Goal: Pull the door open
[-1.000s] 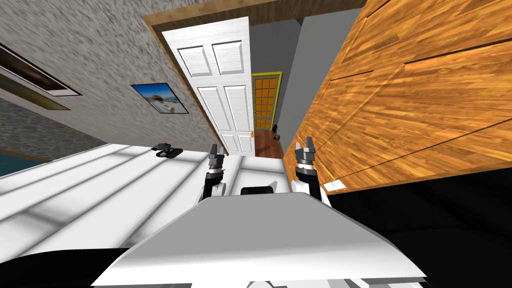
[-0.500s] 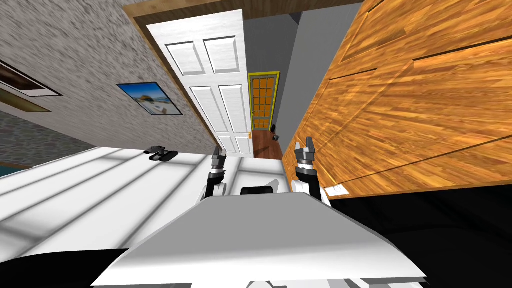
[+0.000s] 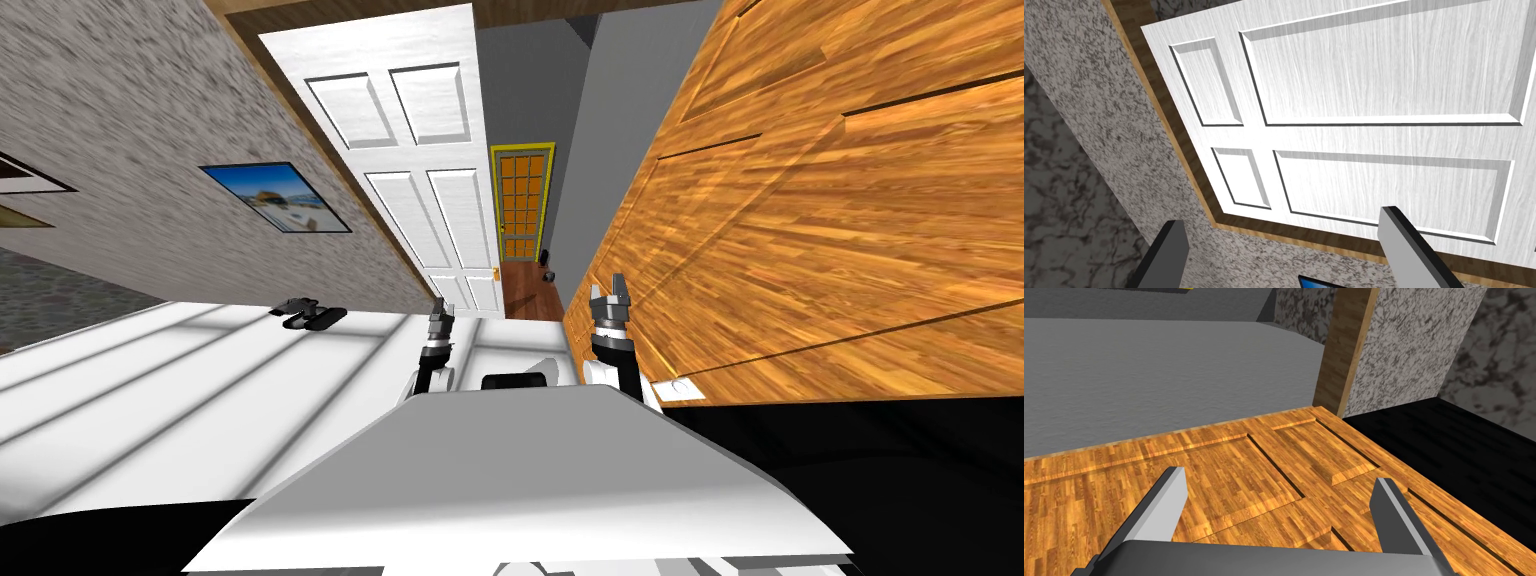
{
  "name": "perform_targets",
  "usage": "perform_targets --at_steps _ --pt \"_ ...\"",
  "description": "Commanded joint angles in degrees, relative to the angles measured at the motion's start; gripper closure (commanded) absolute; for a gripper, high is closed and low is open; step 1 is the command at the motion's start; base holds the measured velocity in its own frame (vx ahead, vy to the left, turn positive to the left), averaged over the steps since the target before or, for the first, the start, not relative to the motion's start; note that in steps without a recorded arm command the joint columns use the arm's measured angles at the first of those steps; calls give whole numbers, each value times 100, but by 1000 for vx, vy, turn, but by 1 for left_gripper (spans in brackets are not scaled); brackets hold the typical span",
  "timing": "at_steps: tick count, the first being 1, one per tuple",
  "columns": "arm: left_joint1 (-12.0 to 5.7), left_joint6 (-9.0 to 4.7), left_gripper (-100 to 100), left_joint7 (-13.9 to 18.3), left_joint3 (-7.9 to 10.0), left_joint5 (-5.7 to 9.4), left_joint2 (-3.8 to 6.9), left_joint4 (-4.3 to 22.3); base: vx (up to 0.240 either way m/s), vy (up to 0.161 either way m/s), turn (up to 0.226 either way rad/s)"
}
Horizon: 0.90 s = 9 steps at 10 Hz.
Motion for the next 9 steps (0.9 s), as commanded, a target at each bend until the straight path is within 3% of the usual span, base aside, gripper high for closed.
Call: perform_targets --at_steps 1,9 --pt "-77 -15 -100 35 11 19 23 218 114 -29 -44" --pt "-423 -191 -100 214 84 124 155 1375 106 -30 -55"
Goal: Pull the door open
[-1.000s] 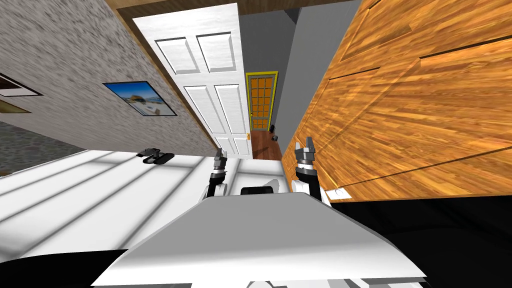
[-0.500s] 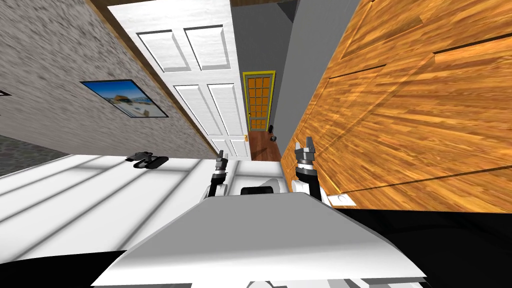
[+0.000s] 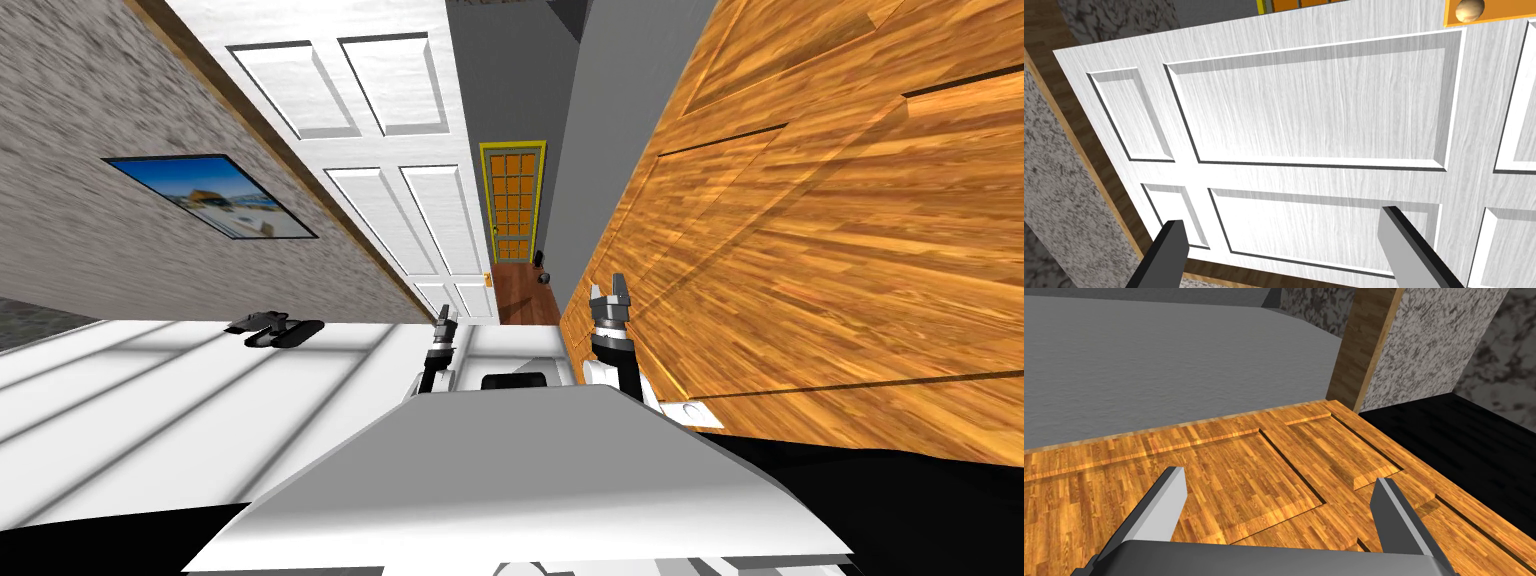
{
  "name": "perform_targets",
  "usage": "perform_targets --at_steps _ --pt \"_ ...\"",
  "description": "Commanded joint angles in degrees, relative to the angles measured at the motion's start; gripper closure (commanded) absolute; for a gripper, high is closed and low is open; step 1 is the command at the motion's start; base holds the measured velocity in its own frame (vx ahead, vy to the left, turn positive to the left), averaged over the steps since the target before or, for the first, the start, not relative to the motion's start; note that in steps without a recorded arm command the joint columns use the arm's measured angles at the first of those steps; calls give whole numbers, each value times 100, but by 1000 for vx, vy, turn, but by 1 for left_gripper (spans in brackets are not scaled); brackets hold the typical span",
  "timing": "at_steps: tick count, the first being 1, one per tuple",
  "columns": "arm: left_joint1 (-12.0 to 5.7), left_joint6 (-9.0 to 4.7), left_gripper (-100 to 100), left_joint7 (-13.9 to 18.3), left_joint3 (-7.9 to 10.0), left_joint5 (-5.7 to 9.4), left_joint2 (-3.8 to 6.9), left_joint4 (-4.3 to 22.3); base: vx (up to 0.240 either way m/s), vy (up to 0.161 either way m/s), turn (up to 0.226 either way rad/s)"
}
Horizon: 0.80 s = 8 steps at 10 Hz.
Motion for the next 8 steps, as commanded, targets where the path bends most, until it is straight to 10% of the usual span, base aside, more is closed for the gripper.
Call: perform_targets --at_steps 1,8 --pt "-80 -37 -100 37 15 21 24 244 112 -18 -55" --pt "-378 -188 -100 191 78 112 126 1239 107 -20 -51"
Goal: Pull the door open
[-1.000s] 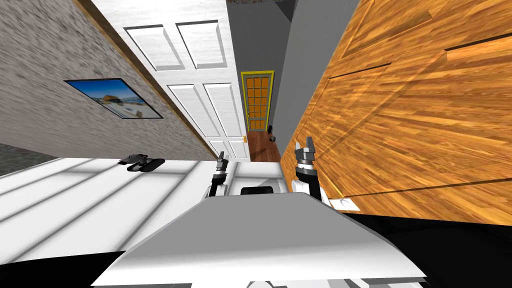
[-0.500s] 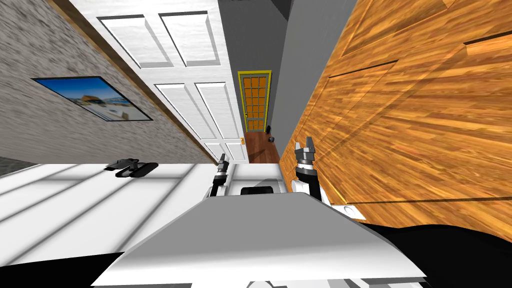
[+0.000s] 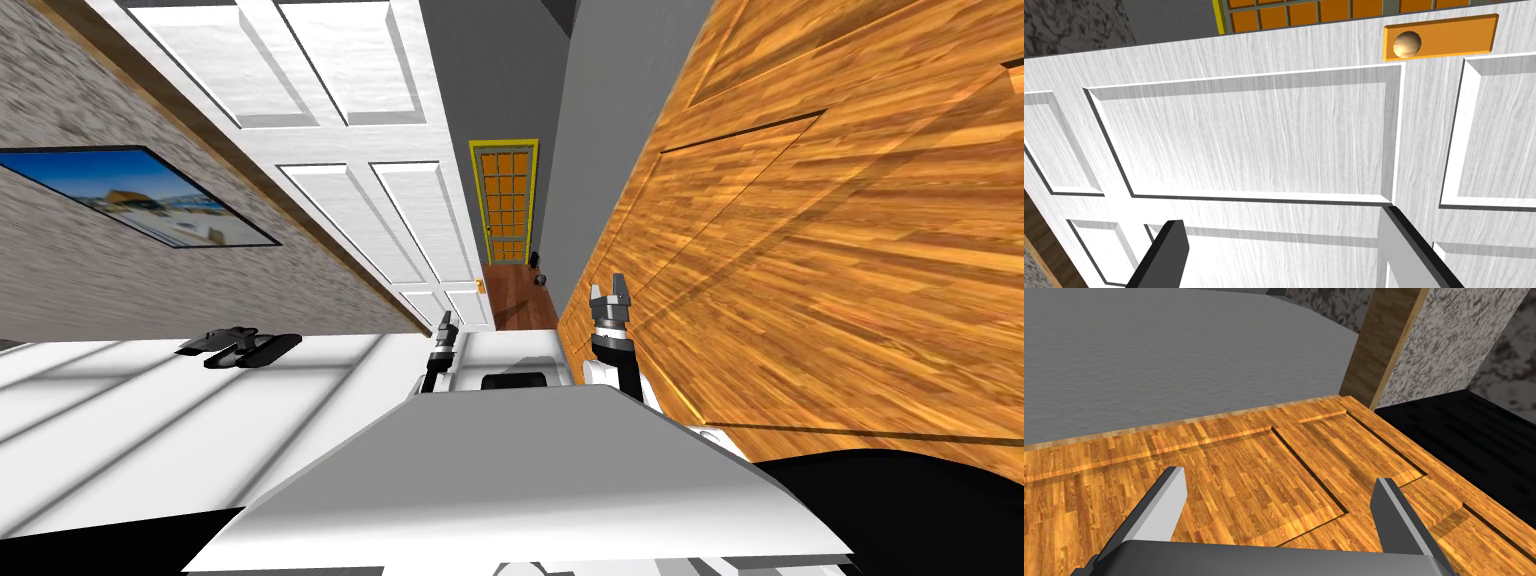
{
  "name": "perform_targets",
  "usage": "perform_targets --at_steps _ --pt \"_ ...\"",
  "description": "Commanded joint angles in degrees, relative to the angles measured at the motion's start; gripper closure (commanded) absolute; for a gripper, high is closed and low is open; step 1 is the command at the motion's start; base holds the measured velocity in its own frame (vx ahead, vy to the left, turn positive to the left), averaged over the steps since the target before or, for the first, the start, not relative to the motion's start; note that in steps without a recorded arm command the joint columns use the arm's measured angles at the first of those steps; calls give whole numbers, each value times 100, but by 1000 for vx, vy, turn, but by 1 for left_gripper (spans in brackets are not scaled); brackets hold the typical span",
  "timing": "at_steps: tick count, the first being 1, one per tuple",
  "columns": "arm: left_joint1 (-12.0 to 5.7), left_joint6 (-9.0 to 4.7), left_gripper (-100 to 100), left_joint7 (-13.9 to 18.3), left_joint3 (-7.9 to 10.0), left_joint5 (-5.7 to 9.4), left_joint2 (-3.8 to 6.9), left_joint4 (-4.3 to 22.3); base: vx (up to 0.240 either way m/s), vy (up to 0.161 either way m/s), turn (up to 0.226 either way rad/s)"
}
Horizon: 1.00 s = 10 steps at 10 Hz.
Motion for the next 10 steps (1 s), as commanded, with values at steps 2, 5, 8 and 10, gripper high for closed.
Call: perform_targets --at_steps 2,5,8,10 --pt "-107 -65 -100 60 23 33 35 364 88 -23 -47" --pt "-226 -126 -100 121 48 69 73 762 105 -16 -47" --pt "-298 -162 -100 158 63 91 95 1002 70 -12 -34" --pt "-370 -199 -100 196 78 113 118 1242 96 -8 -49"
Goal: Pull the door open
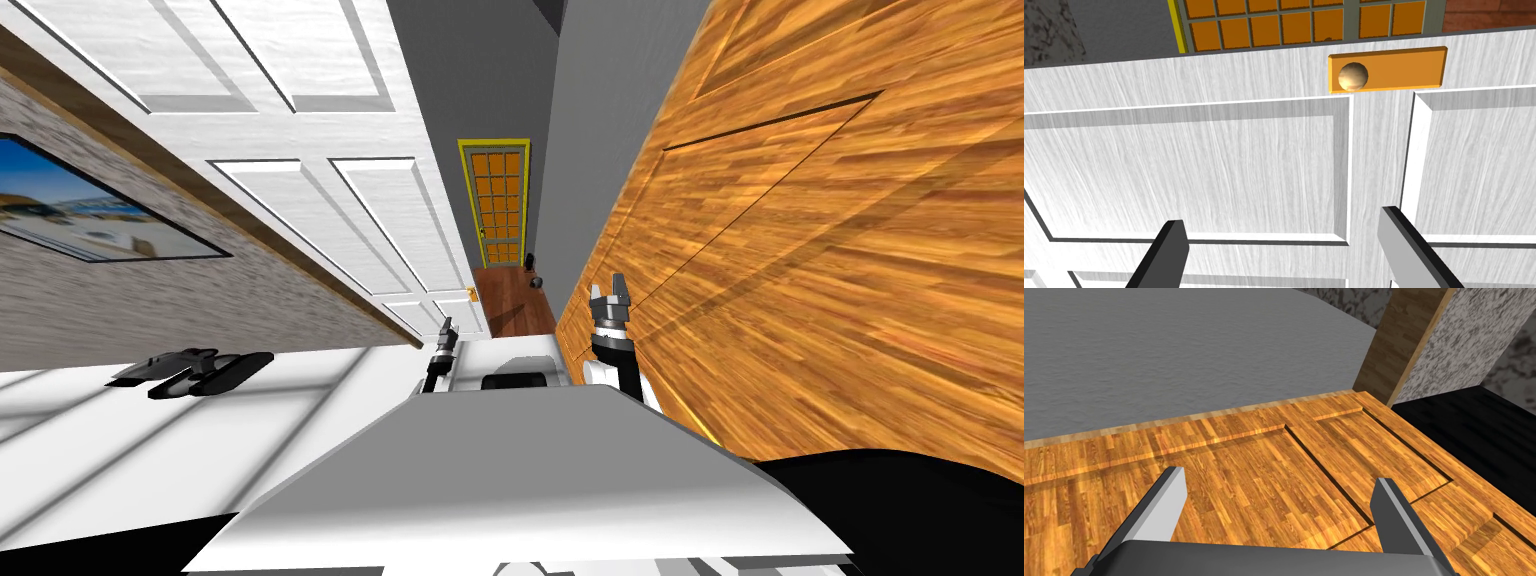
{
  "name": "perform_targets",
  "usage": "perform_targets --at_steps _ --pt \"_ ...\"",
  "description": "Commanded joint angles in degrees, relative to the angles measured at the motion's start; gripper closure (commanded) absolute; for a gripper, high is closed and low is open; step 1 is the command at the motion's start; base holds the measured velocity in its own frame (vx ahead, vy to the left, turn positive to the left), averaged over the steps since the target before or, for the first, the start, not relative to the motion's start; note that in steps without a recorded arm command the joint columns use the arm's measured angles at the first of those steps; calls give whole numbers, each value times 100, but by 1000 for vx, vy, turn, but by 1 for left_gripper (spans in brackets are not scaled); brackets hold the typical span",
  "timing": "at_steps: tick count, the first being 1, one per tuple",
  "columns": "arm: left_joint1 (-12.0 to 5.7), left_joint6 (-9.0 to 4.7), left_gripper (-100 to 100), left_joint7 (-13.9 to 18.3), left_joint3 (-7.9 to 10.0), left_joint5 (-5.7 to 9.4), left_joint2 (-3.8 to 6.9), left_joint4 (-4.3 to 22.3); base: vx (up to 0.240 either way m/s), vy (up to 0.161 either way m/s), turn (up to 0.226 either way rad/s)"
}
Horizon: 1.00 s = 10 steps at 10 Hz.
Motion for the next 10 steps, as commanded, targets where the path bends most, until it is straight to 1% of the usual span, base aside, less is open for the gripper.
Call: perform_targets --at_steps 1,7,8,10 --pt "-43 -25 -100 32 10 16 13 176 112 3 -34" --pt "-223 -116 -100 125 47 71 66 774 99 -4 -37" --pt "-272 -142 -100 150 58 86 80 938 102 -5 -57" --pt "-321 -167 -100 176 68 101 95 1103 106 2 -29"
